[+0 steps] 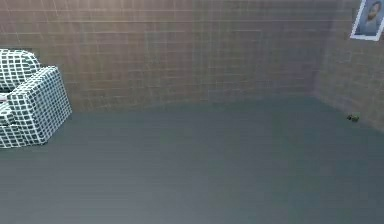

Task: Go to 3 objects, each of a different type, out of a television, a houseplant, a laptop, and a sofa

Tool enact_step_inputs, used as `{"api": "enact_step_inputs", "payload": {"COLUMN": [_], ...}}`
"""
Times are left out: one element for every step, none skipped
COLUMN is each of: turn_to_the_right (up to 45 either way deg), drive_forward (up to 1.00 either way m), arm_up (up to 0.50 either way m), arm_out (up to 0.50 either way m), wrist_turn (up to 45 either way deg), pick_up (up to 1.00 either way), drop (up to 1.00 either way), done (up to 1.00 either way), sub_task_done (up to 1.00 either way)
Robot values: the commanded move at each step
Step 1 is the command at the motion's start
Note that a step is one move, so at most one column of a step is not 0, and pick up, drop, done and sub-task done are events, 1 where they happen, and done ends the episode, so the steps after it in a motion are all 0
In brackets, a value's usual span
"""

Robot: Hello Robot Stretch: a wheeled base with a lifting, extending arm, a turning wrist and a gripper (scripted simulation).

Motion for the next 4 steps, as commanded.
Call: {"api": "enact_step_inputs", "payload": {"turn_to_the_right": [-33.0, 0.0, 0.0, -30.0], "drive_forward": [0.00, 1.00, 1.00, 0.00], "arm_up": [0.00, 0.00, 0.00, 0.00], "arm_out": [0.00, 0.00, 0.00, 0.00], "wrist_turn": [0.0, 0.0, 0.0, 0.0], "pick_up": [0.00, 0.00, 0.00, 0.00], "drop": [0.00, 0.00, 0.00, 0.00], "done": [0.00, 0.00, 0.00, 0.00], "sub_task_done": [0.00, 0.00, 0.00, 0.00]}}
